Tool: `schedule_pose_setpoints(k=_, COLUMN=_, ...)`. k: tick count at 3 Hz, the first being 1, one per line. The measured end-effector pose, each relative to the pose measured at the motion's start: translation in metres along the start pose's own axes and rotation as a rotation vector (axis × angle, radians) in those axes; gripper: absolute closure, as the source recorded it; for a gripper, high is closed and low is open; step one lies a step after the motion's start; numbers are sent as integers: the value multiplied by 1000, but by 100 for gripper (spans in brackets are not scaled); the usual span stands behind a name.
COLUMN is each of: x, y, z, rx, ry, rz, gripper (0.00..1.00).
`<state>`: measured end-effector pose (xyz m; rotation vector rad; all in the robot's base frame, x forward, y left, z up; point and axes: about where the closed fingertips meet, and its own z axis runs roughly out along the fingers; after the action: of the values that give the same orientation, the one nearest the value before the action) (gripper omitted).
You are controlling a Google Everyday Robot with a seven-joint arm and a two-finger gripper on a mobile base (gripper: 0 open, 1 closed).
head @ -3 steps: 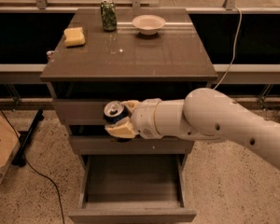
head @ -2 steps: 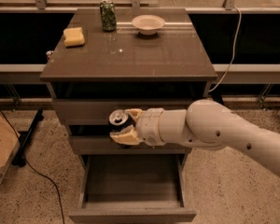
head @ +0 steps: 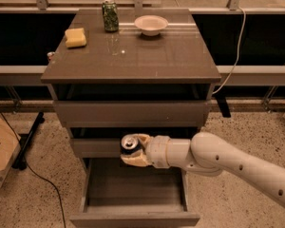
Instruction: Place pepsi can into bottom drawer
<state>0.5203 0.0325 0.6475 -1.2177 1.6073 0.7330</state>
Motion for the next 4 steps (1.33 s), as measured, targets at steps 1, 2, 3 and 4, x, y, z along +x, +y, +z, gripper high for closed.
schedule_pose_setpoints(k=1, x=42, y=0, z=14, rx=-5, ry=-21, rz=28, gripper=100)
schedule_pose_setpoints(k=2, x=99, y=-2, z=31, rx=-7, ry=-30, rz=91, gripper=100)
schedule_pose_setpoints(k=3, x=99, y=-2, z=31, rx=-7, ry=-30, rz=91, gripper=100)
schedule_pose_setpoints(k=4, x=117, y=0, z=38, rx=8, ry=-4, rz=82, gripper=100)
